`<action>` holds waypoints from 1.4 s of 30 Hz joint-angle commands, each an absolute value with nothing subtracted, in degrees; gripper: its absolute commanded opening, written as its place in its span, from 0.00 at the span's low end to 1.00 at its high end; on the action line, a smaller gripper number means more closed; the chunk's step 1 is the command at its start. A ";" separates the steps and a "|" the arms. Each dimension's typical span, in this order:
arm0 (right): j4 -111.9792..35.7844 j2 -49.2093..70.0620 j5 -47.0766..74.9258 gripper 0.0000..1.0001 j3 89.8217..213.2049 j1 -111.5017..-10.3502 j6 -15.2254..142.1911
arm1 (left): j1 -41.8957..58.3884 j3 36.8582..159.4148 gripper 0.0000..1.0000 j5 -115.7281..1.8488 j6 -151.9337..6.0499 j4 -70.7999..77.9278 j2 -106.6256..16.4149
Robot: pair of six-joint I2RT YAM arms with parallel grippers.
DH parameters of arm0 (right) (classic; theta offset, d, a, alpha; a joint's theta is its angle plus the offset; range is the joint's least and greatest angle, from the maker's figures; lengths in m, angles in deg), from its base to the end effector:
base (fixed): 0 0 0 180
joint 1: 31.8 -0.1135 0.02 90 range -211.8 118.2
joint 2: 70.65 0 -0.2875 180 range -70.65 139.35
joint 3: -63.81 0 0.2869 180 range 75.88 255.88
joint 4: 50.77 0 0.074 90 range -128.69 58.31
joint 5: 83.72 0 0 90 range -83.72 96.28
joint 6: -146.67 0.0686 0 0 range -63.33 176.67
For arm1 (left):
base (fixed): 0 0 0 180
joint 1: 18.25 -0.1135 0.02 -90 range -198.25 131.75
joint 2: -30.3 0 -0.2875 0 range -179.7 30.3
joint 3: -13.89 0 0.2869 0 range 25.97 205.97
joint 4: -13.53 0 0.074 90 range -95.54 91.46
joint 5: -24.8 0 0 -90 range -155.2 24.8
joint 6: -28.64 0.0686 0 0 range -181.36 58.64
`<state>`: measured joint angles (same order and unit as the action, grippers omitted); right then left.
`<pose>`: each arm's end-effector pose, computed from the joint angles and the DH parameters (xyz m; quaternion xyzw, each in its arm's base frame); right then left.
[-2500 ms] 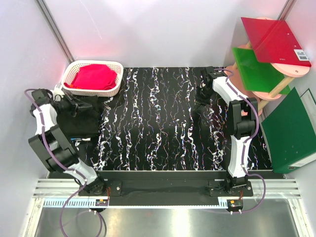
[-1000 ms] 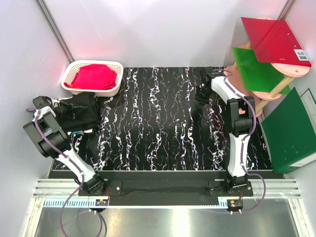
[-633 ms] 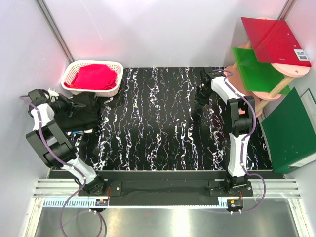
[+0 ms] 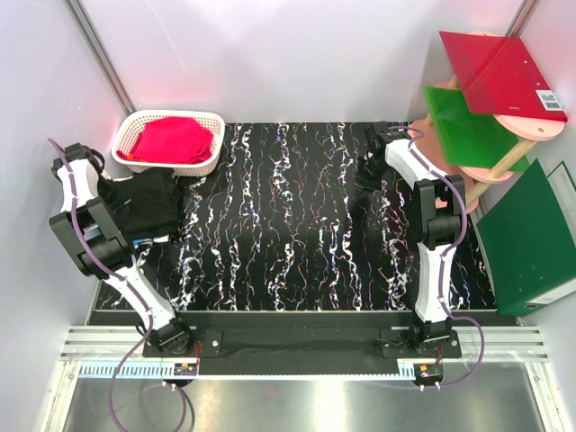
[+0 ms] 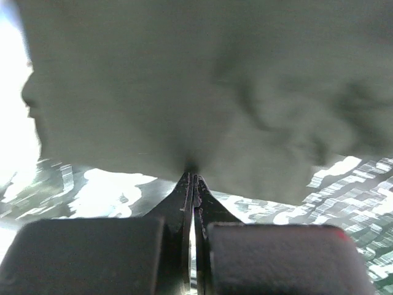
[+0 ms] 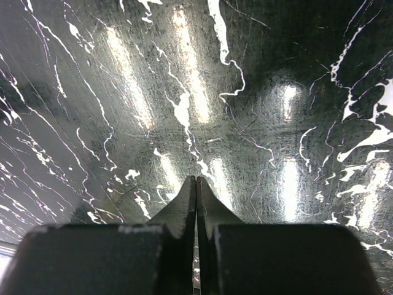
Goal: Fold and stack the t-shirts
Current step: Smooth out wrinkles on the folded tshirt
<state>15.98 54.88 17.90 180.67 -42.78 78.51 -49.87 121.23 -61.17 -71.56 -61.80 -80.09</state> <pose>0.4943 0.1100 0.1676 0.0806 0.9836 0.1320 0.0927 0.3732 0.2241 0.2282 -0.3515 0.9300 -0.0156 0.1059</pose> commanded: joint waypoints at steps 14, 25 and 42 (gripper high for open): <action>15.36 51.69 17.80 0.00 181.00 -41.20 76.36 | -51.21 125.28 0.00 -79.52 -67.61 -68.77 -92.21; 15.53 50.46 17.53 0.00 178.71 -40.50 75.48 | -49.02 130.56 0.00 -75.51 -66.81 -71.14 -84.68; 15.27 53.53 19.91 0.00 180.82 -40.41 76.80 | -38.38 117.71 0.03 -77.33 -69.28 -63.76 -75.15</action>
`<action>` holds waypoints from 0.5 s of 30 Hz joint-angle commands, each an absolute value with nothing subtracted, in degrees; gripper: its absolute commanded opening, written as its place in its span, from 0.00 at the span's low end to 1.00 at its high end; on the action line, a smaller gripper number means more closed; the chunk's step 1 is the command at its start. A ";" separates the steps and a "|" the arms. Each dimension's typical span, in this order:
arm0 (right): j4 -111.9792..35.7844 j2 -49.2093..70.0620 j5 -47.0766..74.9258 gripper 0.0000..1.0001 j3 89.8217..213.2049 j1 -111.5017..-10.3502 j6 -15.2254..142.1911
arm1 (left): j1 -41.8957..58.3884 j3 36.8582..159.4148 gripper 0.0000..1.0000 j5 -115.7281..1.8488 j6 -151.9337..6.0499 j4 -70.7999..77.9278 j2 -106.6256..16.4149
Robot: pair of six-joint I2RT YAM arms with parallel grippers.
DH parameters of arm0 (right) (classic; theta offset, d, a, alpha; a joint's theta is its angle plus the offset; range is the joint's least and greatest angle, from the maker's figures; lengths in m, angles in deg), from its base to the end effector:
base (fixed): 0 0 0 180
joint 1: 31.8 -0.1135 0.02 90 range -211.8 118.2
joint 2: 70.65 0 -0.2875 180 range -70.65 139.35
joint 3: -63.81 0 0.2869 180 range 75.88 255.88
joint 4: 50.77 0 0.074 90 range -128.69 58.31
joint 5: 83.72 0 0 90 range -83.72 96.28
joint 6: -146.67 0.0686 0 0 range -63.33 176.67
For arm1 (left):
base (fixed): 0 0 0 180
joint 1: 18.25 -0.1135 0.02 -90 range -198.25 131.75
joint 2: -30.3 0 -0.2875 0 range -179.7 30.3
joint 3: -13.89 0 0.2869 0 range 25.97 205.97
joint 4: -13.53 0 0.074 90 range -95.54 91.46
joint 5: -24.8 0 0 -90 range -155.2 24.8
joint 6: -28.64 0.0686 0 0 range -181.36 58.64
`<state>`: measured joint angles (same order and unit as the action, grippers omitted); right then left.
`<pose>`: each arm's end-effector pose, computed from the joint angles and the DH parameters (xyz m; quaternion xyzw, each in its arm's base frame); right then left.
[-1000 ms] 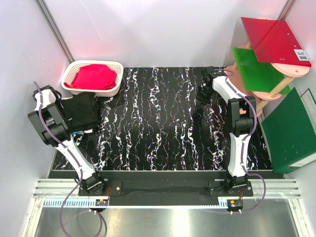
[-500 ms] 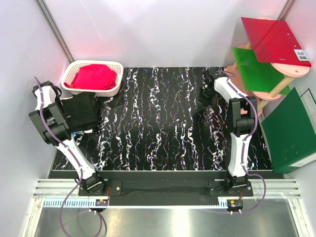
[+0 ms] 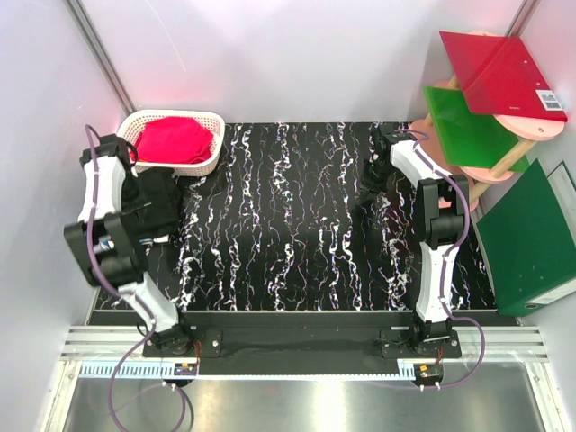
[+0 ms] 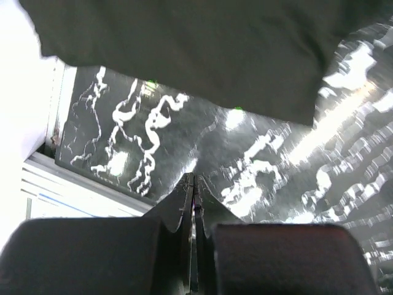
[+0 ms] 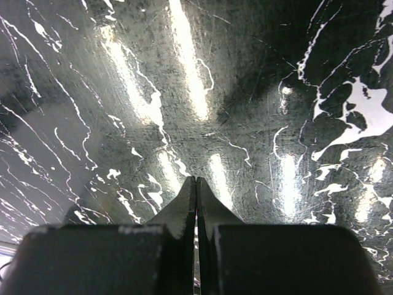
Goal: Fold and stack the t-shirts
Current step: Smooth out wrinkles on the folded tshirt
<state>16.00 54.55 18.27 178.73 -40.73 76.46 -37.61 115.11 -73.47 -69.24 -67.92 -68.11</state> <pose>0.4914 0.0916 0.1597 0.0818 0.9849 0.1283 0.0829 0.3520 0.1341 0.2729 -0.2407 0.9629 0.0813 0.0910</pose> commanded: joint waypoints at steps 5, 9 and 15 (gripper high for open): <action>15.36 53.01 19.12 0.00 181.08 -40.33 76.80 | -38.56 127.55 0.03 -81.54 -67.52 -65.34 -88.58; 15.62 52.83 19.11 0.00 181.78 -39.89 76.44 | -39.87 130.21 0.03 -86.29 -67.07 -70.08 -95.20; 16.85 53.80 19.73 0.00 184.16 -39.01 75.83 | -47.67 123.79 0.03 -89.55 -66.99 -68.24 -93.81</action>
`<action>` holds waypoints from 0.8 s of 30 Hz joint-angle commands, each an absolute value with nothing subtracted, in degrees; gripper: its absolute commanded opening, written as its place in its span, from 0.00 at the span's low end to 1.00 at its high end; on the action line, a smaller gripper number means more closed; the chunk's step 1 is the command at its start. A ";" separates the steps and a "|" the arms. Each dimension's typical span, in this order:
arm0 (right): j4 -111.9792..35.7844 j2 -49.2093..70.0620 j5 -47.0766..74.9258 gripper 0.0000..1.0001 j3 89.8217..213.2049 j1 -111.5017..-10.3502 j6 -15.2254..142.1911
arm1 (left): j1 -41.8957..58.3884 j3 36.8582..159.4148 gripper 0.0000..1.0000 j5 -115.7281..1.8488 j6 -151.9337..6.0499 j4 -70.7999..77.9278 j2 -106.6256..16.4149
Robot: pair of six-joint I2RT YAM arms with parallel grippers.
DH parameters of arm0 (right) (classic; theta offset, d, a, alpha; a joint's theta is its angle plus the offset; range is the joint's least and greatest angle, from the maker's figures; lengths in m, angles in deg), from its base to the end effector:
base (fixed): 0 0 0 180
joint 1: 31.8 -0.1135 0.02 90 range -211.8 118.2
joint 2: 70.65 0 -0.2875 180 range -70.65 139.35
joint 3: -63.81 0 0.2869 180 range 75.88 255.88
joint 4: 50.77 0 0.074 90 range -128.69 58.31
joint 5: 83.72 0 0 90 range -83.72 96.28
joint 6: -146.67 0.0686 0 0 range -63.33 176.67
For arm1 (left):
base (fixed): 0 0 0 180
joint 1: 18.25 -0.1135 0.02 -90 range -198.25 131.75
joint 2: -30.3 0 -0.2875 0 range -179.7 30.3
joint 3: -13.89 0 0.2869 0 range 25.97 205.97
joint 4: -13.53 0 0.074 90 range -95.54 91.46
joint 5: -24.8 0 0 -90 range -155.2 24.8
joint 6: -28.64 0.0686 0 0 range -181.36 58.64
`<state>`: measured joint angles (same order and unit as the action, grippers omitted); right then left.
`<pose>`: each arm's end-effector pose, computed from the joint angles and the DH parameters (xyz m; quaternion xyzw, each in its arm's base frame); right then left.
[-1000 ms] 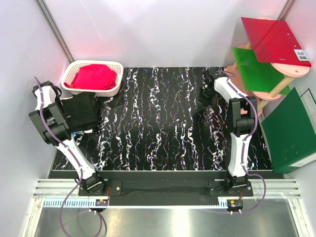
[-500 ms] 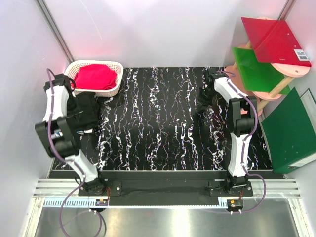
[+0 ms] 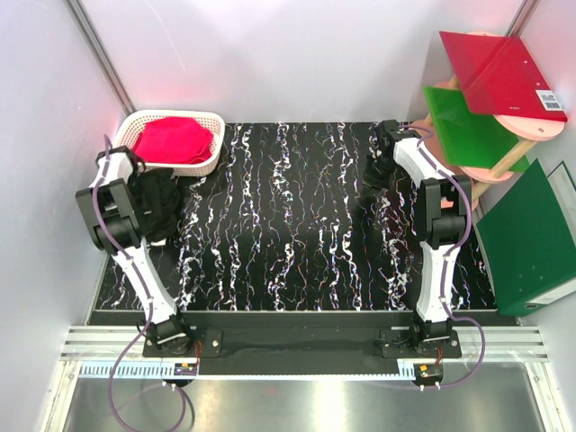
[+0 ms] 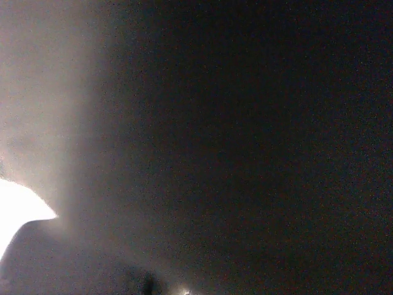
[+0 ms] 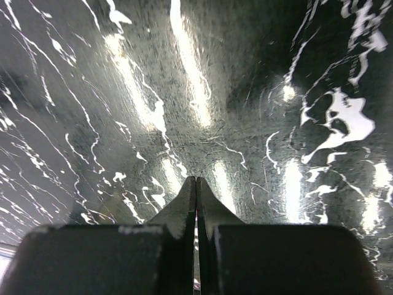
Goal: Fold and stack the t-shirts
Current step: Smooth out wrinkles on the folded tshirt
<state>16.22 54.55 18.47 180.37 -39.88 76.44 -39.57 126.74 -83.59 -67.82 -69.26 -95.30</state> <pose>0.4973 0.0852 0.1687 0.0873 0.9828 0.1322 0.0954 0.4148 0.1851 0.1455 0.2292 -0.9590 -0.1521 0.0679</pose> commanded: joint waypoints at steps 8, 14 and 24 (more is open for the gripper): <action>18.52 56.70 21.31 0.00 188.20 -38.83 75.13 | -54.56 128.62 0.05 -77.70 -66.29 -68.94 -90.21; 18.35 56.96 22.10 0.00 187.50 -38.74 75.04 | -45.44 124.94 0.10 -66.62 -65.31 -66.83 -78.09; 17.65 56.00 22.54 0.00 184.87 -38.83 75.04 | -42.16 120.62 0.12 -50.17 -71.29 -57.16 -63.03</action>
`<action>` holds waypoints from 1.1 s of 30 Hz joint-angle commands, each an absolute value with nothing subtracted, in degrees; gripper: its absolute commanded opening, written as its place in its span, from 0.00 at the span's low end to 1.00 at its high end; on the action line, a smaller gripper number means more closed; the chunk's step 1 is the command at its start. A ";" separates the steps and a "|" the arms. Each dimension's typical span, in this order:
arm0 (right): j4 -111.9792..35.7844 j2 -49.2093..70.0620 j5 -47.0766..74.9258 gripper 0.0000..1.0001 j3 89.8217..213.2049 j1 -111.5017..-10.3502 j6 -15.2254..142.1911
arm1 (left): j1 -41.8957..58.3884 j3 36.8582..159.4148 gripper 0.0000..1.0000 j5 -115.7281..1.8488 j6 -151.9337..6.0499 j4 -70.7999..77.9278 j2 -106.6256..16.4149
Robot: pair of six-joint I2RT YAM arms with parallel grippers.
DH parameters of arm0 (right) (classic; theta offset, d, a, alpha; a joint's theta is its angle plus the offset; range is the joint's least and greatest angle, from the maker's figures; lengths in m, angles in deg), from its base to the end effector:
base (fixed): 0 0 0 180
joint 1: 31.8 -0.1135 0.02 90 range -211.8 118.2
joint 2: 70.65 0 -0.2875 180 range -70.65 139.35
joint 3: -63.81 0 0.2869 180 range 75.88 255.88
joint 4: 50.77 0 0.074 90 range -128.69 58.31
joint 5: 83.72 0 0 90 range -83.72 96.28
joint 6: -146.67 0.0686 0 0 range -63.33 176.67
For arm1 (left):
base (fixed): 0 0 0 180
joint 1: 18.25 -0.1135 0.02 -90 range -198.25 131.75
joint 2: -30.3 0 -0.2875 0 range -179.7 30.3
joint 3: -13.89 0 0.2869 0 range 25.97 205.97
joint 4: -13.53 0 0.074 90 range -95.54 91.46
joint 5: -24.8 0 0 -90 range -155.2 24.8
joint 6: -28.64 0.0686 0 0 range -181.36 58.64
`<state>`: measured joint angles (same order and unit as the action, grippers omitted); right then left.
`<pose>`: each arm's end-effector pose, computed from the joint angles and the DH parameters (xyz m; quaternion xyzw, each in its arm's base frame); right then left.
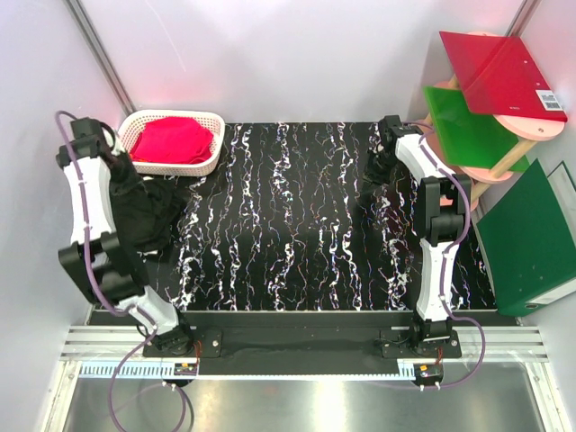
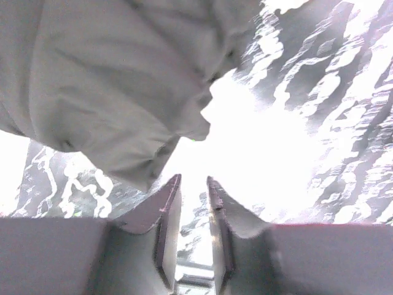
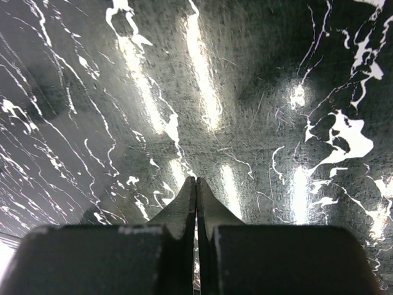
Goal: Fold and stack the t-shirts
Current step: Smooth out wrinkles on the folded tshirt
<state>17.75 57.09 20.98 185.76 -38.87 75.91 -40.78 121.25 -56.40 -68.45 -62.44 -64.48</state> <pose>0.5133 0.0812 0.1768 0.0868 0.9788 0.1542 0.1030 0.3619 0.1388 0.3357 -0.2310 0.9426 -0.0432 0.2374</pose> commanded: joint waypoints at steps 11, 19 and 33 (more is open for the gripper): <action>17.29 55.47 21.75 0.00 183.63 -38.74 75.12 | -42.68 128.70 0.00 -64.59 -74.89 -60.85 -74.09; 17.12 55.64 20.88 0.00 183.28 -38.74 75.21 | -41.72 132.40 0.00 -52.48 -76.92 -56.29 -87.98; 17.29 57.32 22.02 0.00 186.27 -38.74 76.00 | -36.62 135.56 0.00 -48.85 -78.59 -55.40 -97.86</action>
<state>17.62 57.92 20.98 184.63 -38.87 75.96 -36.97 136.05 -48.64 -78.51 -55.38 -101.62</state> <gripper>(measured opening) 0.010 0.005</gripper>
